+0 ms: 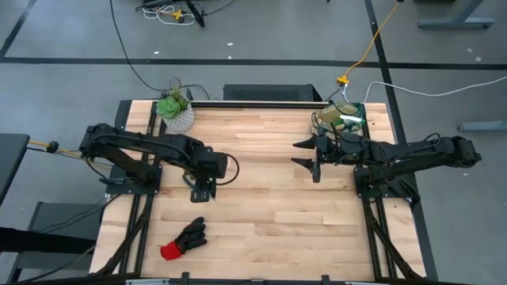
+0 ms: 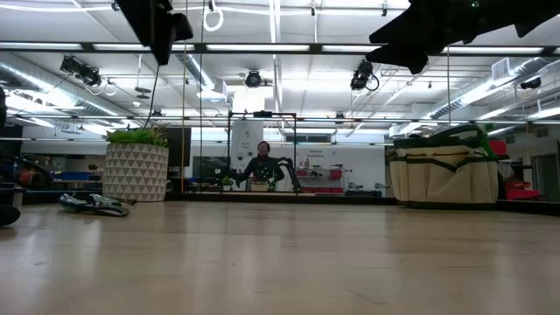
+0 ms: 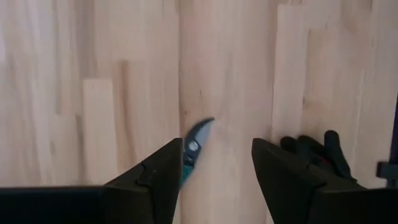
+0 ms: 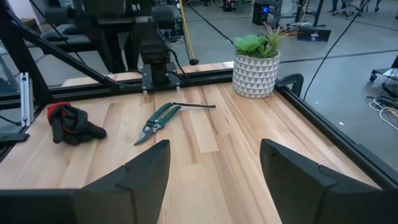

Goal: Pick & Place Garden tools in Gardening bag
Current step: Put the green shear scissors into the brown gardening bag

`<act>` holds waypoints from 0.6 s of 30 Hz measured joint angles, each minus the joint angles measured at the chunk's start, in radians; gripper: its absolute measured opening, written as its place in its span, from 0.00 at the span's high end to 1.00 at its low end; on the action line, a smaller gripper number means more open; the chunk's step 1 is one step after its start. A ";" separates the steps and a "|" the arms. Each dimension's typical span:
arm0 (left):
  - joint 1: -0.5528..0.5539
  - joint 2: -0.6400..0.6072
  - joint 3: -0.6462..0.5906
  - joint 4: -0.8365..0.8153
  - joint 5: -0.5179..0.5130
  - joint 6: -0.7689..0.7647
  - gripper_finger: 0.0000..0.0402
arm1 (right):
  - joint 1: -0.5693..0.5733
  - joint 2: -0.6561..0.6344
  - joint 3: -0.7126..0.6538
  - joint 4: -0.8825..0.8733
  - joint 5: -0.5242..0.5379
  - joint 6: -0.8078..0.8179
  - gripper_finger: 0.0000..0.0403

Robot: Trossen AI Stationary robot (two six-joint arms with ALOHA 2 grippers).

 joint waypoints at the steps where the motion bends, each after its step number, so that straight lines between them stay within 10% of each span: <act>1: 0.000 0.000 -0.012 -0.001 0.006 -0.007 0.50 | 0.000 0.000 0.000 0.000 0.000 0.000 0.38; 18: -0.023 0.000 -0.067 -0.032 0.009 0.072 0.50 | 0.000 0.000 0.000 -0.001 -0.006 0.000 0.38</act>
